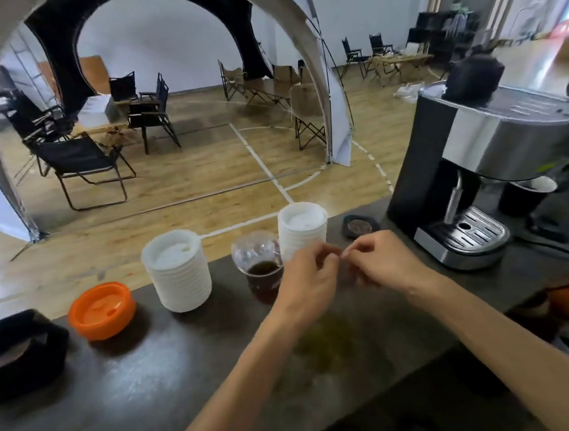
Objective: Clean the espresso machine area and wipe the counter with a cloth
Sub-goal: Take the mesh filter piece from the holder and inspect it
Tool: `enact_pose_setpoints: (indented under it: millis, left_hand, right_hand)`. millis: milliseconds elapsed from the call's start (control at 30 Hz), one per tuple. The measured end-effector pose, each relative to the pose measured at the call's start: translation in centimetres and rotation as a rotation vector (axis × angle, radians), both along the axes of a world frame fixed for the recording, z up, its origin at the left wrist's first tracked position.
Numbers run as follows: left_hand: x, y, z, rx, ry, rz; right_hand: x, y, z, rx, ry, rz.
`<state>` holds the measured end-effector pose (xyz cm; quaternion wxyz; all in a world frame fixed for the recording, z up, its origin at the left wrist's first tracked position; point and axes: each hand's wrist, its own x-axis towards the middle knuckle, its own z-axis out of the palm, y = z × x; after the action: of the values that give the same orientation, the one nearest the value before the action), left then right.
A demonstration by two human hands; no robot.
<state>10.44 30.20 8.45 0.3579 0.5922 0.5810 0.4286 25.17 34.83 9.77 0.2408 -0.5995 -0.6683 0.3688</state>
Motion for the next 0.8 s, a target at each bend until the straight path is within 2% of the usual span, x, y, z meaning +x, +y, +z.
enact_pose_setpoints:
  millis: [167,300,433,600,800]
  left_hand:
    - [5.9,6.5,-3.1,-0.209,0.145,-0.004]
    - [7.8,10.2,-4.7,-0.302,0.163,0.053]
    - [8.5,11.7,-5.5,-0.336,0.103,0.147]
    - [8.6,11.8,-6.3,-0.314,0.064,0.128]
    - [8.3,12.1,-6.2,-0.356,-0.069,0.195]
  right_hand:
    - [4.6,6.6,-3.3,-0.005,-0.188,-0.116]
    - [5.6,10.9,-5.1,0.045,-0.248,-0.203]
    - [4.6,14.3,-6.4,0.102,-0.222,-0.196]
    - [2.9,17.0,-7.2,0.054,-0.326,0.008]
    - [3.0,17.3,-8.6,0.137,-0.398,-0.015]
